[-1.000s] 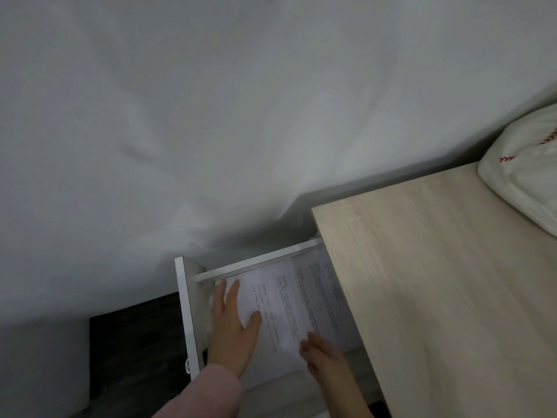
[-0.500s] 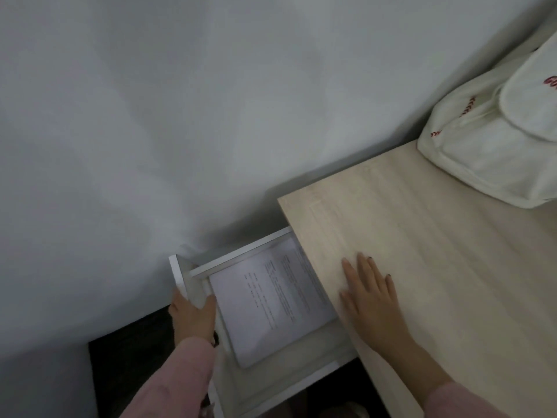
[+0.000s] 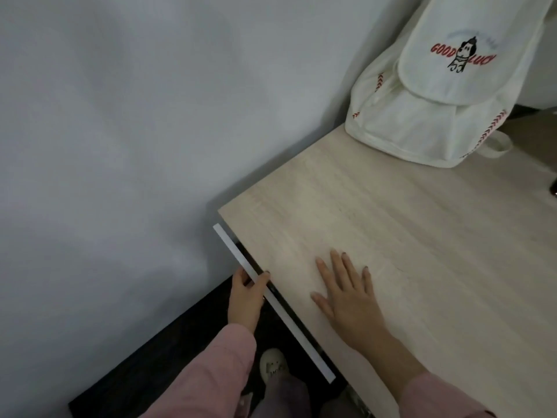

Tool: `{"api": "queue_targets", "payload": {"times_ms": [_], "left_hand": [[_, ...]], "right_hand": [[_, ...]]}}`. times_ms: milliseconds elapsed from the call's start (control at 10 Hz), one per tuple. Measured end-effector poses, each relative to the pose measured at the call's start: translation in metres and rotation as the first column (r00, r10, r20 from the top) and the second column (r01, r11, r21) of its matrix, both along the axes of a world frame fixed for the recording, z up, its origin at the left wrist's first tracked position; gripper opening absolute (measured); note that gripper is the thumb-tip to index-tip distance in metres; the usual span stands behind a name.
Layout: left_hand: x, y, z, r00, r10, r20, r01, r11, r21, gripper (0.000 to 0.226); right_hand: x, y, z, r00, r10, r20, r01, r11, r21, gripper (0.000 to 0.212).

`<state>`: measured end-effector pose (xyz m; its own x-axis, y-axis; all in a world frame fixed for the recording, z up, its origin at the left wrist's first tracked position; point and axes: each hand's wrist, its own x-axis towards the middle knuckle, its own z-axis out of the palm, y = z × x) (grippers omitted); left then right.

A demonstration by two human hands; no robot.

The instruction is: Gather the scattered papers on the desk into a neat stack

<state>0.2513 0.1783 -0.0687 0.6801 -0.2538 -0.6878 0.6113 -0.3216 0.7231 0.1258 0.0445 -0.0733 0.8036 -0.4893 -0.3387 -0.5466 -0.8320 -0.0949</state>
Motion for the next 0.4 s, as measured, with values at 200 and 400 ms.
{"api": "queue_targets", "payload": {"times_ms": [200, 400], "left_hand": [[-0.006, -0.024, -0.007, 0.996, -0.055, -0.069, 0.050, 0.996, -0.072, 0.047], [0.009, -0.016, -0.011, 0.981, -0.091, -0.173, 0.089, 0.996, -0.017, 0.034]], "right_hand": [[-0.005, -0.011, 0.012, 0.999, 0.048, 0.017, -0.050, 0.988, 0.148, 0.060], [-0.005, -0.050, 0.099, 0.956, -0.270, 0.113, 0.159, 0.804, 0.573, 0.031]]}}
